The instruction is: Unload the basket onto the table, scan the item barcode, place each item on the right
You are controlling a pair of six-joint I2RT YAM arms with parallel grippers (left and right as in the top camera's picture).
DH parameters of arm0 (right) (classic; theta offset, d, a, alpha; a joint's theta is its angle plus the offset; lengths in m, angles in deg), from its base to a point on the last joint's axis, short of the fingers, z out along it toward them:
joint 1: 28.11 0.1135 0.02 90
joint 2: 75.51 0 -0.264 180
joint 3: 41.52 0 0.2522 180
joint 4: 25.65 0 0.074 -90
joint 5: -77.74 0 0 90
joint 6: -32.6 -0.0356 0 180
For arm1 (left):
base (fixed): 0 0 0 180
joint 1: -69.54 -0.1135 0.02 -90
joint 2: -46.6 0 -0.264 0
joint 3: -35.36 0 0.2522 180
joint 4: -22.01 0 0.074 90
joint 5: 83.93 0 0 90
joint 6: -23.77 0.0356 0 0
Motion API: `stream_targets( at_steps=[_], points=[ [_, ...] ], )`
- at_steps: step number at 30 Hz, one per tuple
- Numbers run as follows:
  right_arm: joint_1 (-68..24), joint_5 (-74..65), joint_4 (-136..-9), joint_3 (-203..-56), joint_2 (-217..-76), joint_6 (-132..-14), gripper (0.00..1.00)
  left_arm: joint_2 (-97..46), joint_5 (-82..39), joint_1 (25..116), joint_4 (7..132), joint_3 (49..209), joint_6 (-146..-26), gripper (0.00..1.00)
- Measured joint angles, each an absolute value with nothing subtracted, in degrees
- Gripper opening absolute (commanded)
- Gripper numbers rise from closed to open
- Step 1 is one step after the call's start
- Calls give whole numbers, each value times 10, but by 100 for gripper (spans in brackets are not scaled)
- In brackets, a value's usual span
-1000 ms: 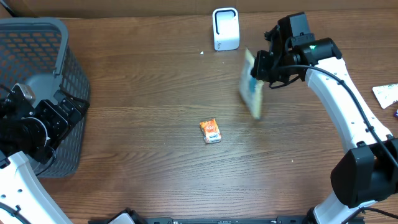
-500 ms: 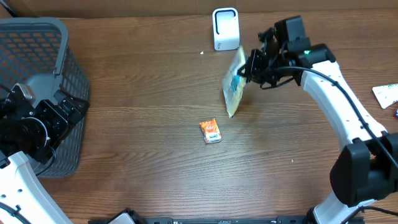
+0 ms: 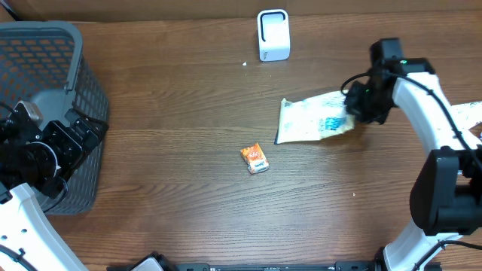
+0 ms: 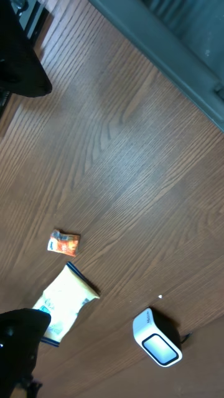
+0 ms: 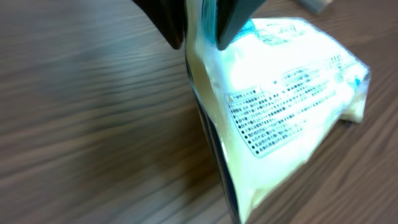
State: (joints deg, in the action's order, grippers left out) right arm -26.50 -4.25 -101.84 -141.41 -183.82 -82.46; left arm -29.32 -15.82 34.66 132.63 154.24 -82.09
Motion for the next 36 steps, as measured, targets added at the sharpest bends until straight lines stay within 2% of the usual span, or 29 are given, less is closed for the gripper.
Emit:
stream_targets(
  at_steps=[4, 6, 8, 11, 13, 18, 24, 30, 36],
  points=[
    [-276, -96, -1067, -1458, -1838, -805, 62, -293, -158, 347, 1326, 1542, -821, 100],
    [-276, -106, -1080, -1469, -1838, -804, 65, -293, -158, 347, 1326, 1542, -821, 100],
    [-273, -104, -1084, -1471, -1838, -789, 56, -293, -158, 347, 1326, 1542, -821, 100],
    [-265, -63, -1065, -1471, -1838, -765, 23, -293, -158, 347, 1326, 1542, -821, 100],
    [-255, -37, -1041, -1471, -1838, -752, 13, -293, -158, 347, 1326, 1542, -821, 100],
    [-214, 0, -975, -1472, -1841, -747, 11, -293, -158, 347, 1326, 1542, -821, 100],
    [-175, 15, -957, -1472, -1900, -751, 5, -293, -158, 347, 1326, 1542, -821, 100],
    [-167, 28, -951, -1472, -1979, -752, 7, -293, -158, 347, 1326, 1542, -821, 100],
    [-168, 53, -933, -1472, -1983, -754, 8, -293, -158, 347, 1326, 1542, -821, 100]
  ],
)
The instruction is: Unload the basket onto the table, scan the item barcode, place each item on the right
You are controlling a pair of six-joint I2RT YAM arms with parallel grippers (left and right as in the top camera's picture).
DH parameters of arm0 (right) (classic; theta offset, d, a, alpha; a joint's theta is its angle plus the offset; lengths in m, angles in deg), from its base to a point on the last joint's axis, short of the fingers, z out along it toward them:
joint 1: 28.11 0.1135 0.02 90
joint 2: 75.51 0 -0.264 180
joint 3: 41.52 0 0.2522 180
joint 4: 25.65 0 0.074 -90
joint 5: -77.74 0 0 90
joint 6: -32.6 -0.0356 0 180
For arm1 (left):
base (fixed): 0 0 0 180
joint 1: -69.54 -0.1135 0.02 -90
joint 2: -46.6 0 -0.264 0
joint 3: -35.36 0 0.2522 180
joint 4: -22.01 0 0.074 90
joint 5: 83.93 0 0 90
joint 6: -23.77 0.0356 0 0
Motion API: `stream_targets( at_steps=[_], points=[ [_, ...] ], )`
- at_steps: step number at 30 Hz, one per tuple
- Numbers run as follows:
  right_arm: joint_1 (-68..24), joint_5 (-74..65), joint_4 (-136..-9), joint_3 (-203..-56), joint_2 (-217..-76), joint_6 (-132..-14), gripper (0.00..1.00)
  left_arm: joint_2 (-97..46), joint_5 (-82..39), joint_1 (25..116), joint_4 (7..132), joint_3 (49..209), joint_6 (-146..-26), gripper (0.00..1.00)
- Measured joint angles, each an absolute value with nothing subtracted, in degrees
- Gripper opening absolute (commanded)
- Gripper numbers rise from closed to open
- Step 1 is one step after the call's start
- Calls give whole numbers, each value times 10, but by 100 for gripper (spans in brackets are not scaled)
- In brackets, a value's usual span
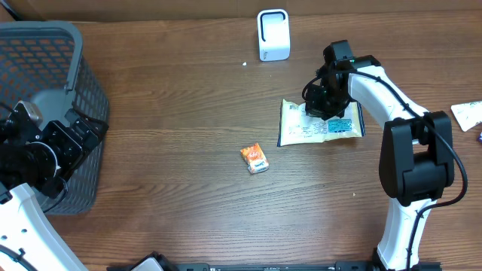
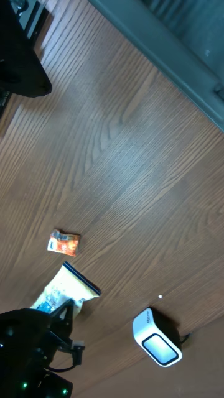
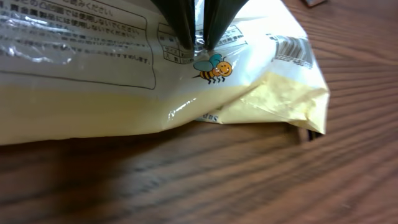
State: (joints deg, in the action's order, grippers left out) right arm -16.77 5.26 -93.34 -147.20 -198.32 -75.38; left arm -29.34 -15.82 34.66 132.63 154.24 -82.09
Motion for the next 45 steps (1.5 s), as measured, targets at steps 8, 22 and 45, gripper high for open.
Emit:
stream_targets(
  at_steps=[8, 22, 45],
  points=[
    [-146, 135, -888, -1472, -1988, -754, 8, -293, -158, 347, 1326, 1542, -821, 100],
    [-115, 157, -989, -1562, -1991, -754, 6, -293, -158, 347, 1326, 1542, -821, 100],
    [-106, 69, -1006, -1529, -1998, -809, 4, -293, -158, 347, 1326, 1542, -821, 100]
  ],
)
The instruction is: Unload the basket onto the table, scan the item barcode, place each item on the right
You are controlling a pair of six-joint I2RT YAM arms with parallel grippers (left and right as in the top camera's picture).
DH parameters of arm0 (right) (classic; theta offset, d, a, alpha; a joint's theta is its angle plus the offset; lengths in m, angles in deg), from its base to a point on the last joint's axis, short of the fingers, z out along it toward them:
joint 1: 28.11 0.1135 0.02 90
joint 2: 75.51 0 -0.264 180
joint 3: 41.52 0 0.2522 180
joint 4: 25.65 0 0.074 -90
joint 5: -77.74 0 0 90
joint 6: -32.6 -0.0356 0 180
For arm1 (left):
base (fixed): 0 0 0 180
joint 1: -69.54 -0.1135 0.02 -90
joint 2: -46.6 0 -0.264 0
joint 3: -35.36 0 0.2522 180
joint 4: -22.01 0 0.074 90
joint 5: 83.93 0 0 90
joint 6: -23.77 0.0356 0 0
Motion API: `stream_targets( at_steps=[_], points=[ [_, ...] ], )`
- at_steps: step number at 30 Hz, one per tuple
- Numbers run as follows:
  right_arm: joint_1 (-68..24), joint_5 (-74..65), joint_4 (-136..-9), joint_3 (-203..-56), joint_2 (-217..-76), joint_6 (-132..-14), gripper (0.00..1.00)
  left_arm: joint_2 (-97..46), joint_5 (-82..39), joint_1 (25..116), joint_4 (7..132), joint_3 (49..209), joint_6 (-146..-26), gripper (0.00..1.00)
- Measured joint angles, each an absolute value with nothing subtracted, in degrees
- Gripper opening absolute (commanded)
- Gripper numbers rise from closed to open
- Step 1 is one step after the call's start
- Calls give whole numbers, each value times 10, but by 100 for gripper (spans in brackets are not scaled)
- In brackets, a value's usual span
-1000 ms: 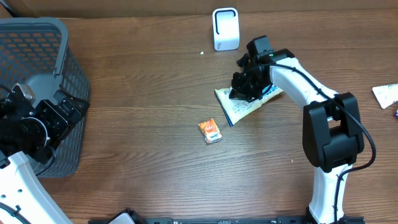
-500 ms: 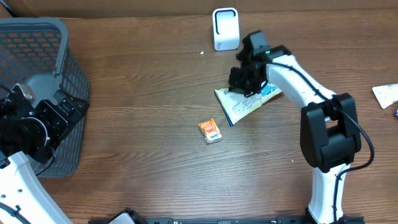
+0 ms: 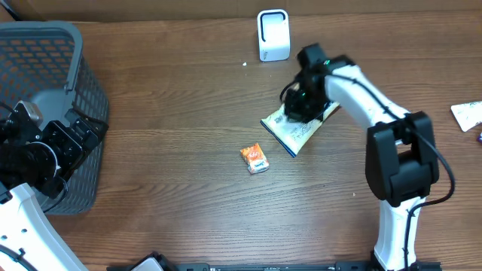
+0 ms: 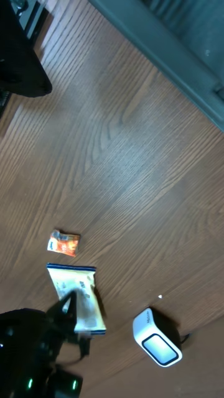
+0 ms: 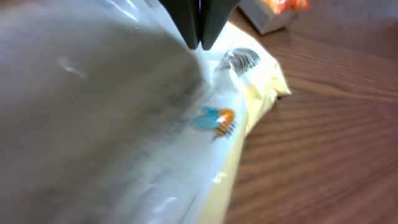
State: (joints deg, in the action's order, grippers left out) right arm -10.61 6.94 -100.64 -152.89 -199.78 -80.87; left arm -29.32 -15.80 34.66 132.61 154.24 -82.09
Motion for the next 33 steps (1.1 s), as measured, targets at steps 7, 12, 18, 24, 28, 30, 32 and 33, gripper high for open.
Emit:
stream_targets(
  at_steps=[7, 12, 18, 24, 28, 30, 32, 33],
  points=[
    [-188, 11, -1068, -1647, -1998, -799, 4, -293, -158, 347, 1326, 1542, -821, 100],
    [-230, -6, -1025, -1640, -1998, -798, 4, -293, -158, 347, 1326, 1542, -821, 100],
    [-220, 11, -925, -1571, -1998, -799, 4, -293, -158, 347, 1326, 1542, -821, 100],
    [-213, -20, -892, -1491, -1998, -812, 4, -293, -158, 347, 1326, 1542, -821, 100],
    [-225, -79, -940, -1479, -1998, -821, 4, -293, -158, 347, 1326, 1542, -821, 100],
    [-233, -95, -962, -1479, -1998, -824, 4, -293, -158, 347, 1326, 1542, -821, 100],
    [-239, -106, -987, -1479, -1998, -825, 4, -293, -158, 347, 1326, 1542, -821, 100],
    [-241, -110, -1003, -1479, -1998, -825, 4, -293, -158, 347, 1326, 1542, -821, 100]
  ],
)
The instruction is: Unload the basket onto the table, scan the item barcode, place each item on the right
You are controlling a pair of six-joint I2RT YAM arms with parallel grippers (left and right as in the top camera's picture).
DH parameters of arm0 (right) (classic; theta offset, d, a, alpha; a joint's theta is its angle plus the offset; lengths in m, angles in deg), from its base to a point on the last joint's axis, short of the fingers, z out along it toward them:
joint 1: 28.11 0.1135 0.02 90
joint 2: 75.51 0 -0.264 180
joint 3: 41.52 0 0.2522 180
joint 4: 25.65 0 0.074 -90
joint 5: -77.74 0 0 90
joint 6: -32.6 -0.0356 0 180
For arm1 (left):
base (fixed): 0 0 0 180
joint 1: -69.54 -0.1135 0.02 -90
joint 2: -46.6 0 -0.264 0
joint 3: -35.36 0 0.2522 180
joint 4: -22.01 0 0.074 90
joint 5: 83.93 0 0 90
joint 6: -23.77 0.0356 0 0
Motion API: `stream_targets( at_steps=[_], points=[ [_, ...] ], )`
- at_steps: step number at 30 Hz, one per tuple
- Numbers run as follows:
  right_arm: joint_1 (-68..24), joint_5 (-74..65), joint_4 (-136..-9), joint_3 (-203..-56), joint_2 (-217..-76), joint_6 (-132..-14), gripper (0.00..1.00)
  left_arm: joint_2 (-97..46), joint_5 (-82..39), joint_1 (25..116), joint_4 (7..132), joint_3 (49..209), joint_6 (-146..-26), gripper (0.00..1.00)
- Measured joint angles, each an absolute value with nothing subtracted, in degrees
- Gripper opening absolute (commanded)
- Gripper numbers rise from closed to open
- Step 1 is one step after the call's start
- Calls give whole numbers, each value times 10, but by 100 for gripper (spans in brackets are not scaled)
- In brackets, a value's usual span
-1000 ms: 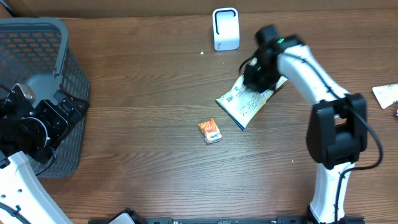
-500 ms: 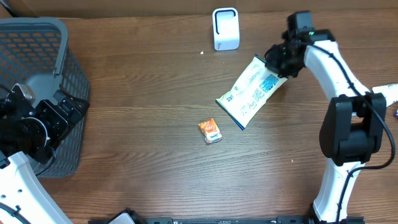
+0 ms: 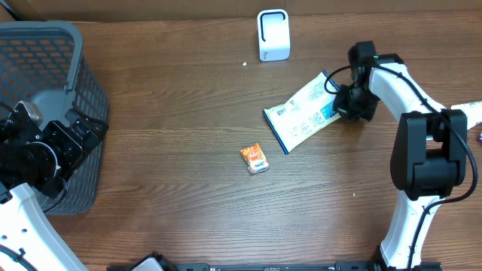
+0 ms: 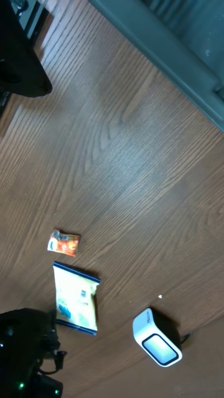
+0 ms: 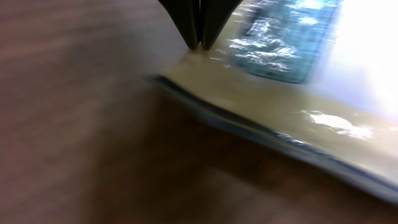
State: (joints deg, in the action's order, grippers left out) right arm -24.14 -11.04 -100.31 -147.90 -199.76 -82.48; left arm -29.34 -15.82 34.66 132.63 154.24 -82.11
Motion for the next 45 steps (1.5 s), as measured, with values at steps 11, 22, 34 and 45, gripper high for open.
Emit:
stream_targets(
  at_steps=[11, 22, 34, 45],
  points=[
    [-241, -9, -1071, -1558, -1963, -781, 4, -293, -158, 347, 1326, 1542, -821, 100],
    [-157, 118, -943, -1563, -1956, -767, 4, -293, -158, 347, 1326, 1542, -821, 100],
    [-102, 66, -919, -1524, -2040, -833, 4, -293, -158, 347, 1326, 1542, -821, 100],
    [-121, 43, -1053, -1631, -2037, -811, 4, -293, -158, 347, 1326, 1542, -821, 100]
  ],
)
